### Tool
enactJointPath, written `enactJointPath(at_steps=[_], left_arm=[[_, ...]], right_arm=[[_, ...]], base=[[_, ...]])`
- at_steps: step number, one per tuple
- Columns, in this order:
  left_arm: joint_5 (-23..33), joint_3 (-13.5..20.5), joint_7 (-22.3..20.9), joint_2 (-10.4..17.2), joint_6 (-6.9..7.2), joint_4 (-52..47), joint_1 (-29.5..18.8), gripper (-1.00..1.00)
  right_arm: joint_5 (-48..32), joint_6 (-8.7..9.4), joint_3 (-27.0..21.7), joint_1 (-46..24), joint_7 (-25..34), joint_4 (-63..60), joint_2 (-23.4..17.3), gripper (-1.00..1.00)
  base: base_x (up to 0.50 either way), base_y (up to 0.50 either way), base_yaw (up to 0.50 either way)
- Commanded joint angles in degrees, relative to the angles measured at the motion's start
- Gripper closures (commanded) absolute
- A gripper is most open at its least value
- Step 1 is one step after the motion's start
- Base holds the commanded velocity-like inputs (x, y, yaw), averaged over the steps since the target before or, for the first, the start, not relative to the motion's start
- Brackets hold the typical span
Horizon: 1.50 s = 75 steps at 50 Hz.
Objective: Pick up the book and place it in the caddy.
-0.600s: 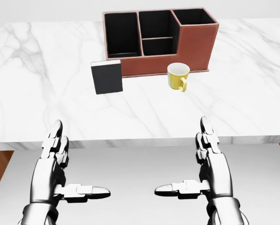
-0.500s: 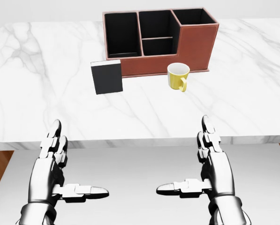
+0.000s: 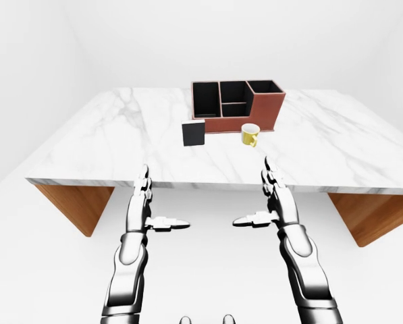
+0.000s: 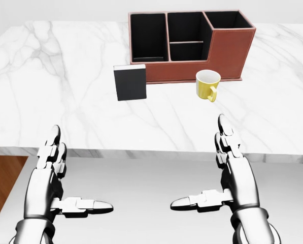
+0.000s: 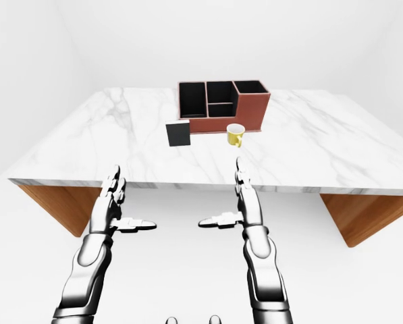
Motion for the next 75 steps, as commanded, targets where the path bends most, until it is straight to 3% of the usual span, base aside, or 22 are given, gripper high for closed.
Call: enactJointPath(at_steps=[1, 15, 17, 33, 50, 59, 75], left_arm=[[1.86, 0.05, 0.04, 0.25, -0.25, -1.81, 0.33, -1.0], [1.58, 1.48, -0.95, 0.98, 4.69, -7.06, -1.37, -1.0], [1.68, 1.48, -1.31, 1.15, 4.83, -7.27, -1.73, -1.0], [2.73, 3.71, -11.11, 5.26, 4.83, -10.35, -12.08, -1.0], [-0.42, 7.12, -15.22, 11.9, 4.83, -12.67, -25.66, -1.0], [-0.73, 7.28, -15.29, 12.49, 4.83, -14.12, -27.17, -1.0], [-1.12, 7.16, -15.15, 12.5, 4.83, -16.07, -26.95, -1.0]], right_arm=[[-0.88, 0.63, -0.82, 0.41, 1.0, -4.67, 0.06, -1.0], [-4.86, 0.63, -1.15, -3.72, -0.47, -9.11, -0.88, -1.0], [-5.27, 0.63, -1.1, -4.15, -0.35, -9.11, -1.02, -1.0], [-8.37, 0.63, -1.73, -13.92, 5.51, -10.57, -3.7, -1.0], [-12.68, 0.63, -2.58, -24.4, 13.83, -14.16, -7.91, -1.0], [-14.59, 0.63, -2.62, -25.92, 17.81, -17.16, -8.42, -1.0], [-15.0, 0.63, -2.56, -26.04, 17.61, -16.29, -7.87, -1.0]], base=[[0.0, 0.0, 0.0], [0.0, 0.0, 0.0], [0.0, 0.0, 0.0], [0.0, 0.0, 0.0], [0.0, 0.0, 0.0], [0.0, 0.0, 0.0], [0.0, 0.0, 0.0]])
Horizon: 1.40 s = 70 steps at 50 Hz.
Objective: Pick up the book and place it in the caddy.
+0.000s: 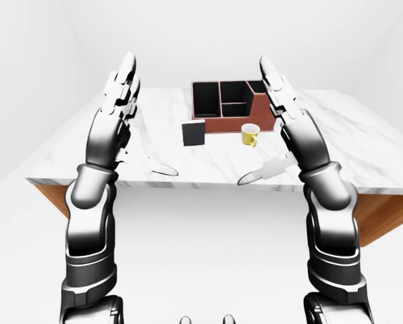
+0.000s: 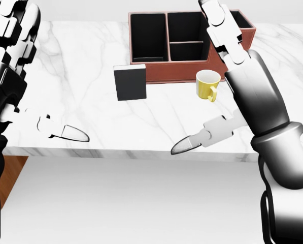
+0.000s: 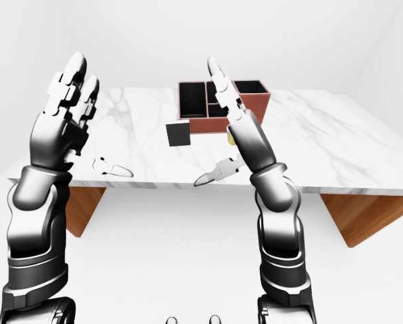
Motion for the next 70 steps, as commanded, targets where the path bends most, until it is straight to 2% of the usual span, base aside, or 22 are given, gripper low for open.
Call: enactJointPath(at_steps=[1, 20, 70], left_arm=[[-0.12, 0.04, -0.34, 0.35, 0.0, -1.36, -0.5, -1.0], [-0.26, -0.22, -0.66, -0.14, 0.0, -1.87, -0.36, -1.0], [1.0, -0.68, -1.0, -0.65, 0.0, -1.94, 0.23, -1.0]], right_arm=[[-0.83, 0.0, 0.15, -0.45, 0.83, -0.47, 0.02, -1.0], [-1.85, 0.0, 0.59, -0.3, 1.85, -1.52, 0.42, -1.0], [-3.78, 0.0, 1.67, -0.46, 1.57, 0.26, 1.47, -1.0]], base=[[0.0, 0.0, 0.0], [0.09, 0.01, 0.0], [0.22, 0.01, 0.0]])
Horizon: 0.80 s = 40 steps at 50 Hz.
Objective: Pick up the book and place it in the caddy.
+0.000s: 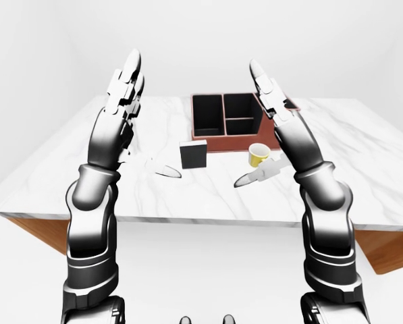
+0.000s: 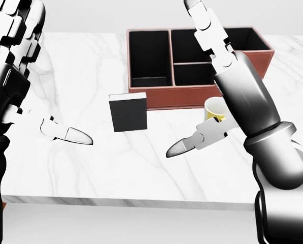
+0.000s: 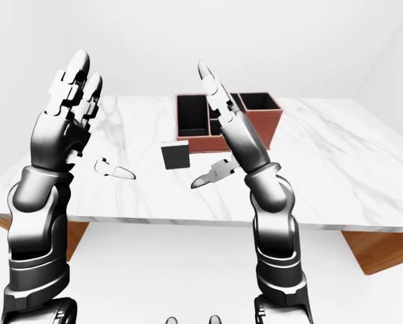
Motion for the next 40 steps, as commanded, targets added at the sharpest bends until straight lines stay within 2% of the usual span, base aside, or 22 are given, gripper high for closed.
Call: enactJointPath(at_steps=[1, 40], left_arm=[[0.21, 0.03, -0.19, -0.03, 0.0, 0.19, 0.27, -1.0], [0.72, -0.22, -0.45, -0.15, 0.0, 1.26, 0.15, -1.0]], right_arm=[[-0.54, 0.0, 0.41, -0.01, -0.05, 0.43, 0.33, -1.0], [-1.58, 0.0, 1.13, 0.91, -0.07, -0.83, 1.24, -1.0]], base=[[0.14, 0.01, 0.0], [0.13, 0.01, 0.0]])
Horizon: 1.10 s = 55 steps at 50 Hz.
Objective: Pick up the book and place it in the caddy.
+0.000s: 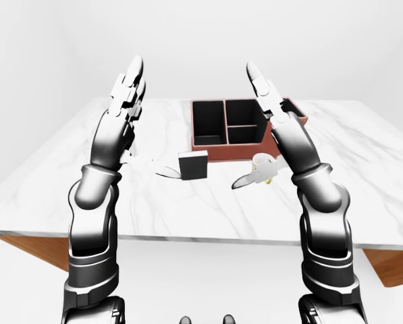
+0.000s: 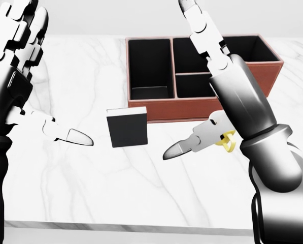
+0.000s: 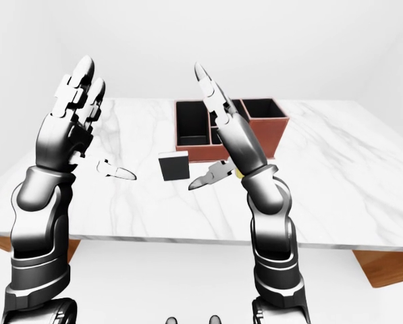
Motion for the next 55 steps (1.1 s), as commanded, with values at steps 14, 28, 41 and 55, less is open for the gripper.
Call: enactJointPath(at_steps=[14, 28, 41, 55], left_arm=[[0.22, -0.11, -0.45, -0.23, 0.0, -0.83, 0.54, -1.0], [0.65, -0.31, -0.04, -0.34, 0.0, -1.06, 0.38, -1.0], [0.8, -0.22, 0.17, -0.47, 0.0, -1.48, 0.57, -1.0], [0.68, -0.35, 0.2, -0.57, 0.0, -2.46, 0.6, -1.0]], right_arm=[[-0.99, 0.0, 0.78, 0.48, 0.62, -1.04, 0.56, -1.0], [-1.18, 0.0, 0.75, 0.74, 0.86, -0.85, 0.68, -1.0], [-1.1, 0.0, 0.68, 1.1, 1.55, -2.01, 0.66, -1.0], [-0.86, 0.0, 0.6, 1.51, 1.95, -2.46, 0.6, -1.0]], base=[[0.06, 0.0, 0.0], [0.06, 0.0, 0.0], [0.06, 0.0, 0.0], [0.06, 0.0, 0.0]])
